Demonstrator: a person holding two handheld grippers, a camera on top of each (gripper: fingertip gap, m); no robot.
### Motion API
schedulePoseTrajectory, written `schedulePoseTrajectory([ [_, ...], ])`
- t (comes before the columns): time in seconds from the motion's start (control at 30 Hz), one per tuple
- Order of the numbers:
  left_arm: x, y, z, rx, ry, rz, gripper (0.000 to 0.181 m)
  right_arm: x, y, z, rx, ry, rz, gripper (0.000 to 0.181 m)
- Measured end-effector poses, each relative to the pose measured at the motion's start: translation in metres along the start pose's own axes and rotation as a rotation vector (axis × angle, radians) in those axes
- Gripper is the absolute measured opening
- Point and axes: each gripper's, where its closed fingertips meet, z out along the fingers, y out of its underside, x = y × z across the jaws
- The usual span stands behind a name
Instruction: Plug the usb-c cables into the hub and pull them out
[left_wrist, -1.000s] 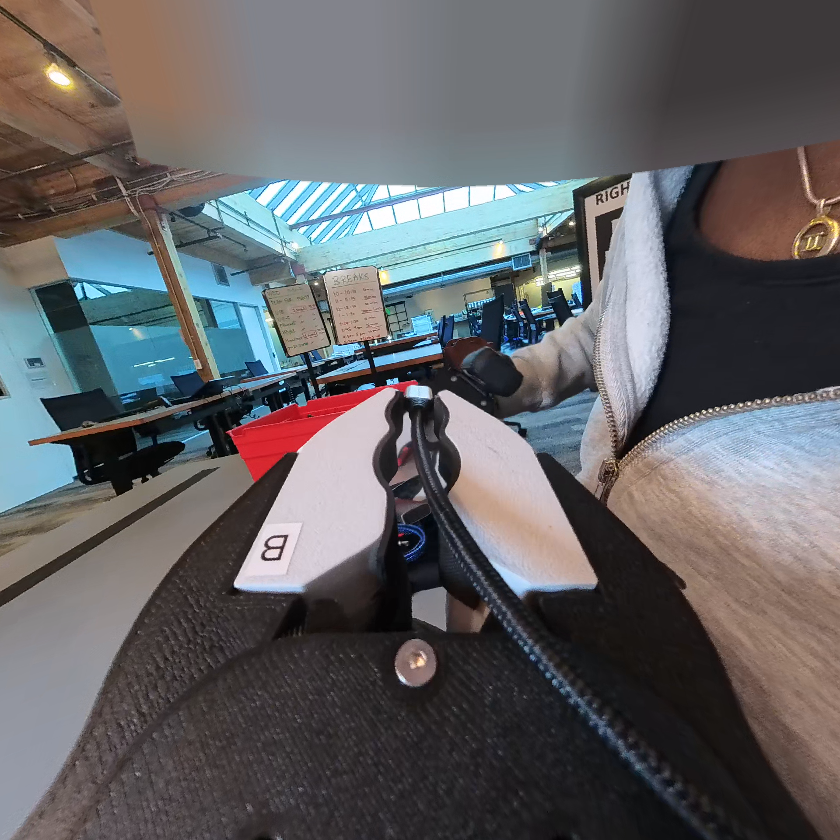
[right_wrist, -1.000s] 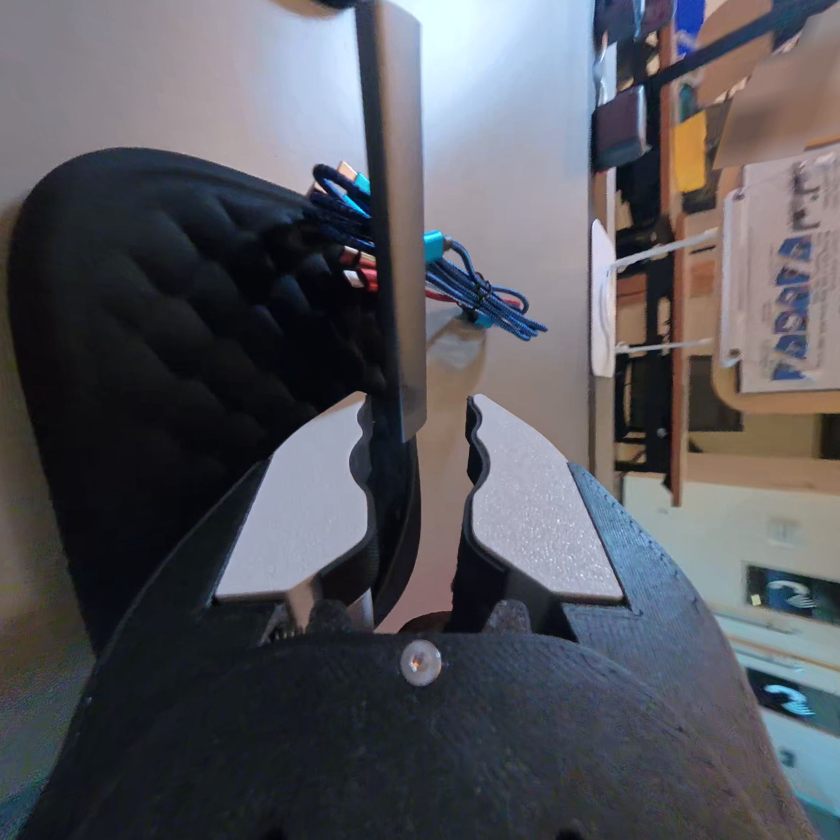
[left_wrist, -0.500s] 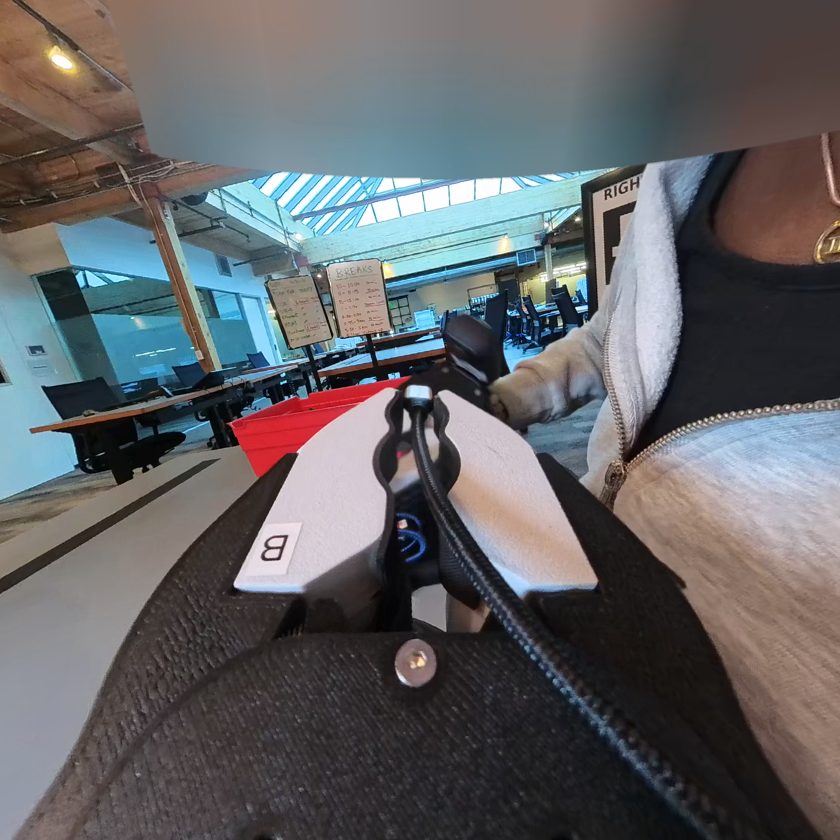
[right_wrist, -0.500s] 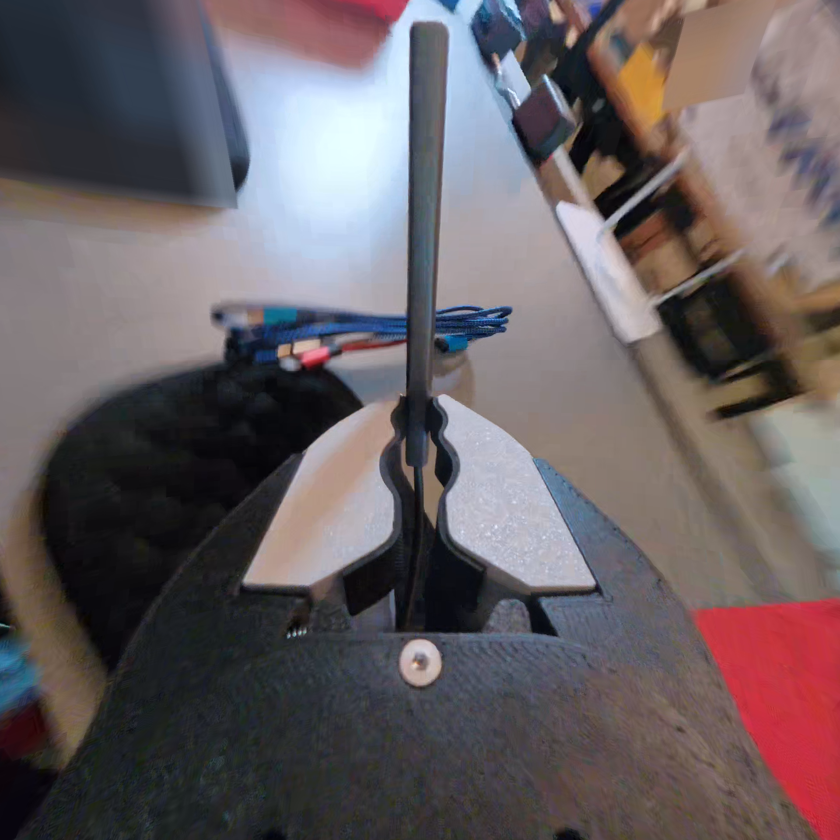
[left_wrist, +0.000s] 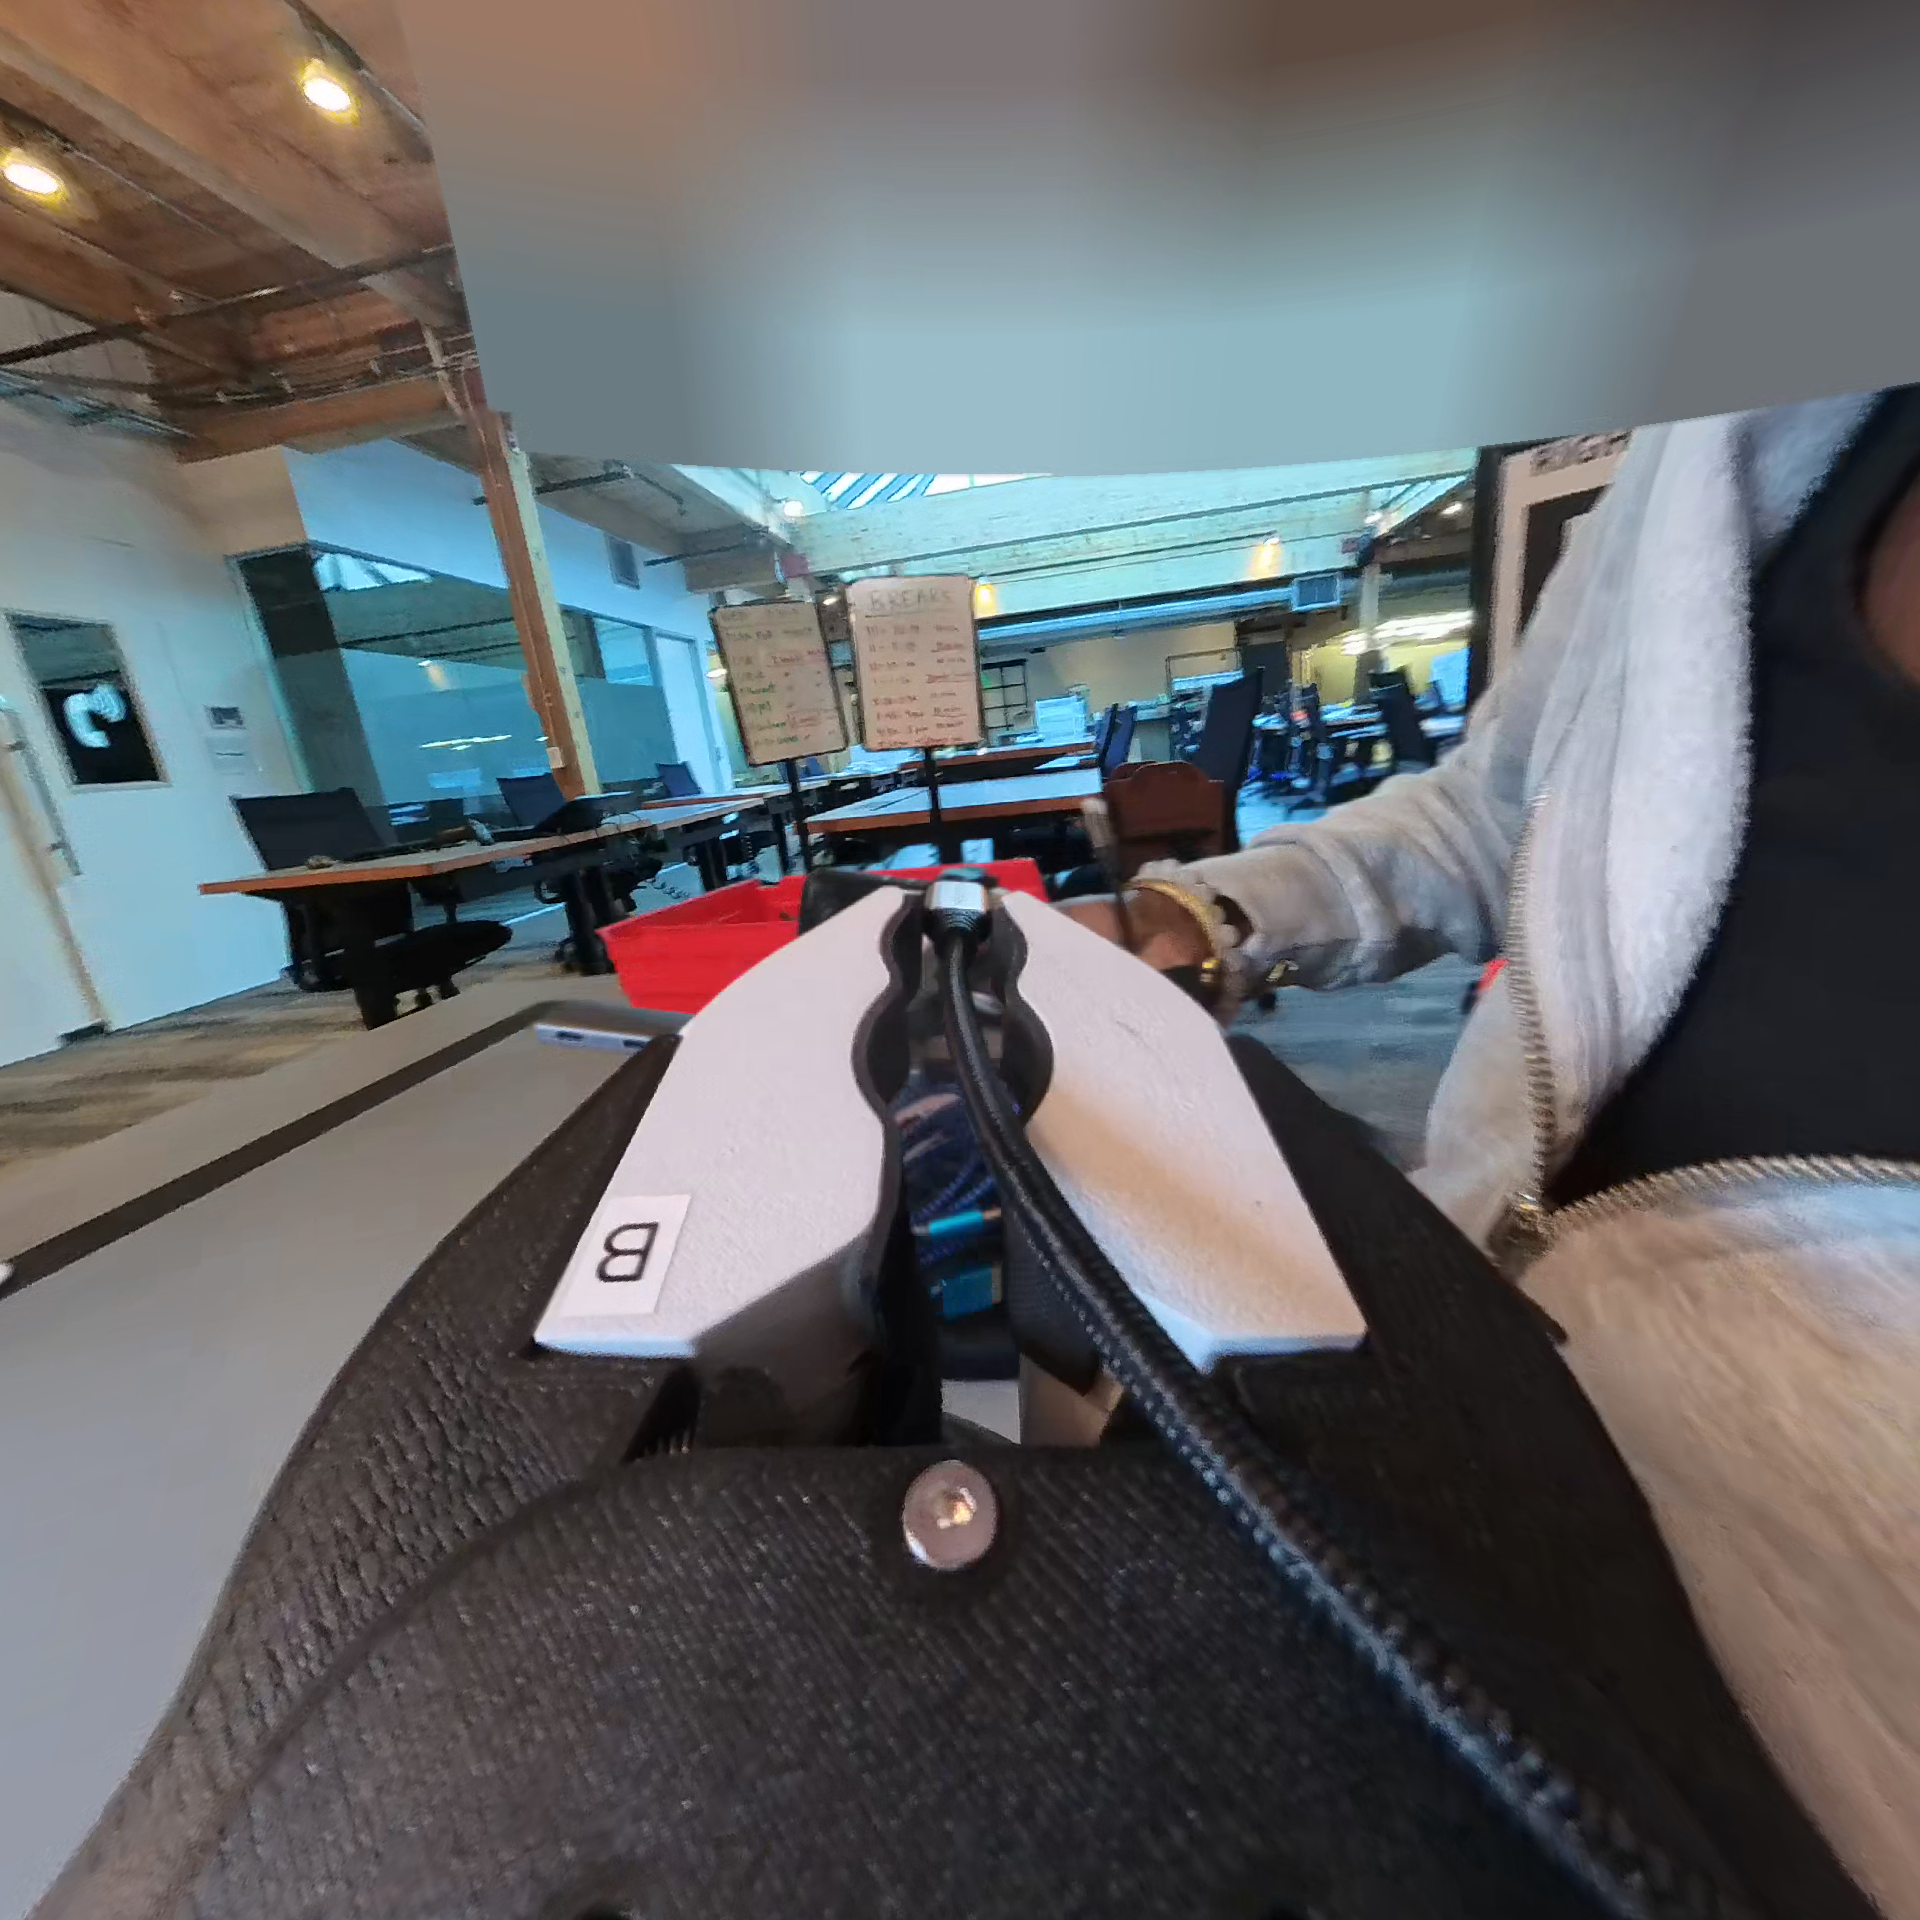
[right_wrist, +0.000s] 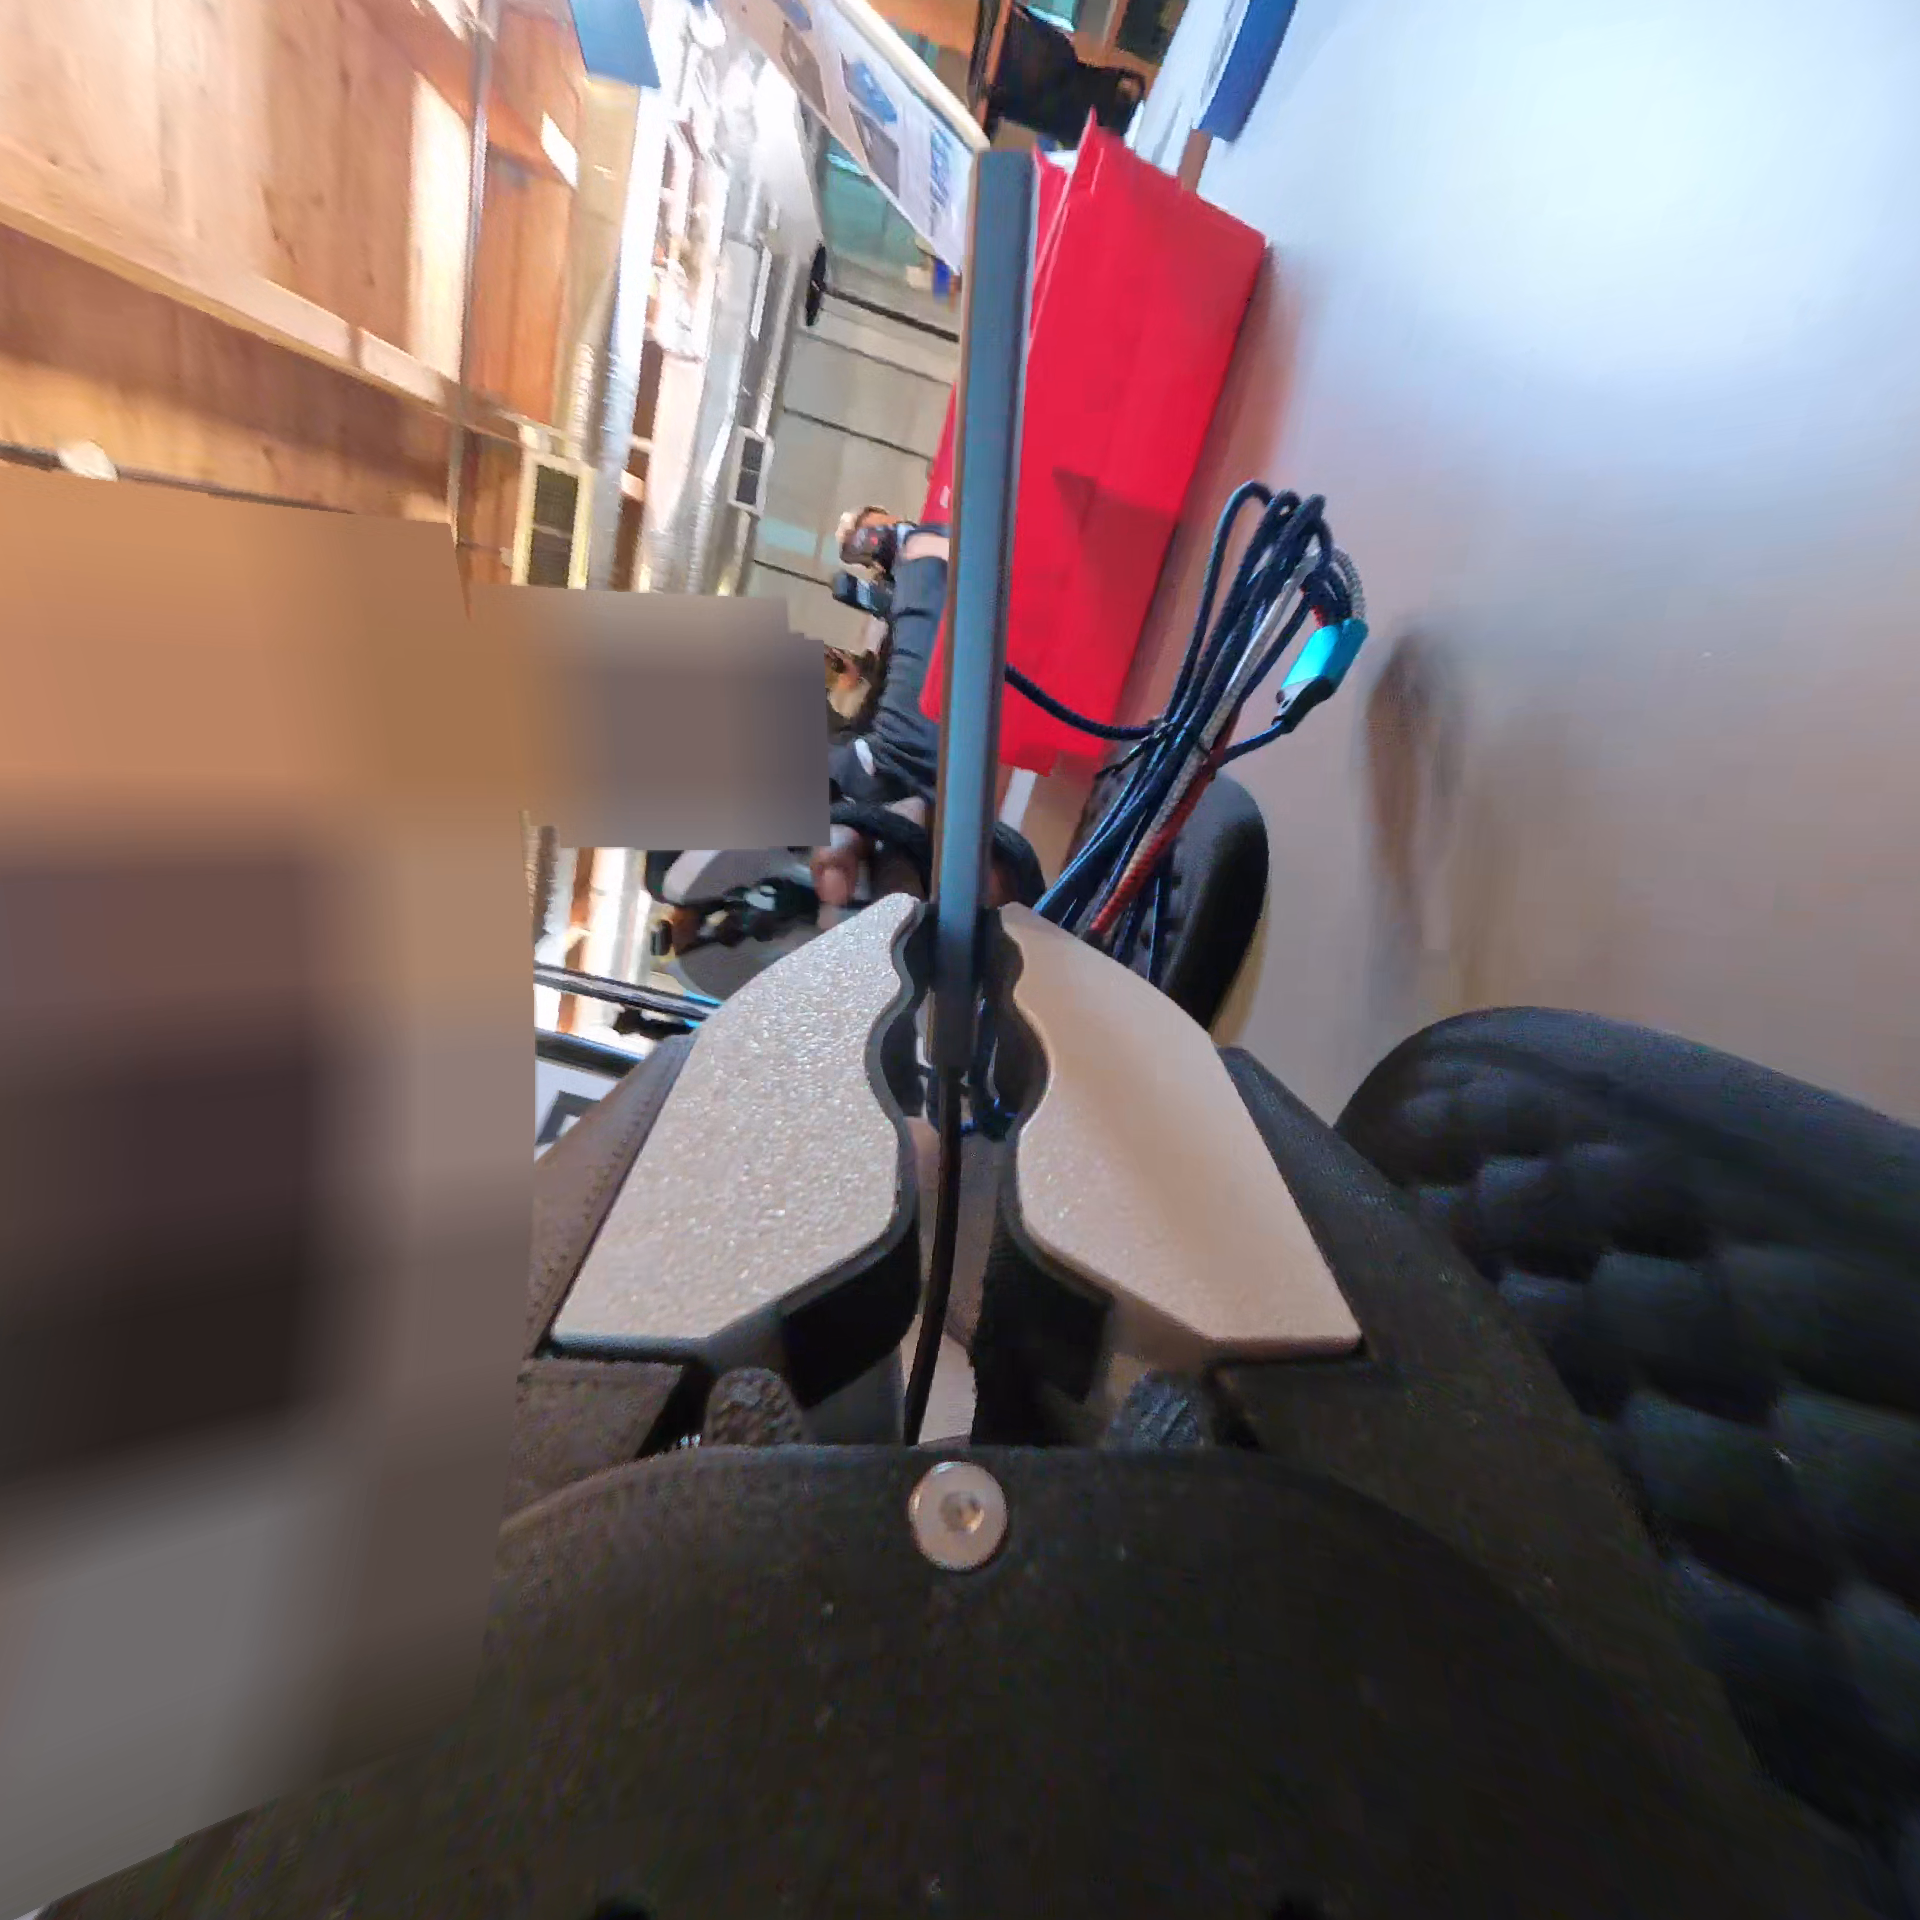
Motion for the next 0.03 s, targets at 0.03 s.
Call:
schedulePoseTrajectory([
  [0.03,-0.0024,0.0033,0.0032,-0.022,-0.025,0.018,0.012,-0.0012,0.0054,0.0036,-0.022,0.008,-0.023,0.009],
])
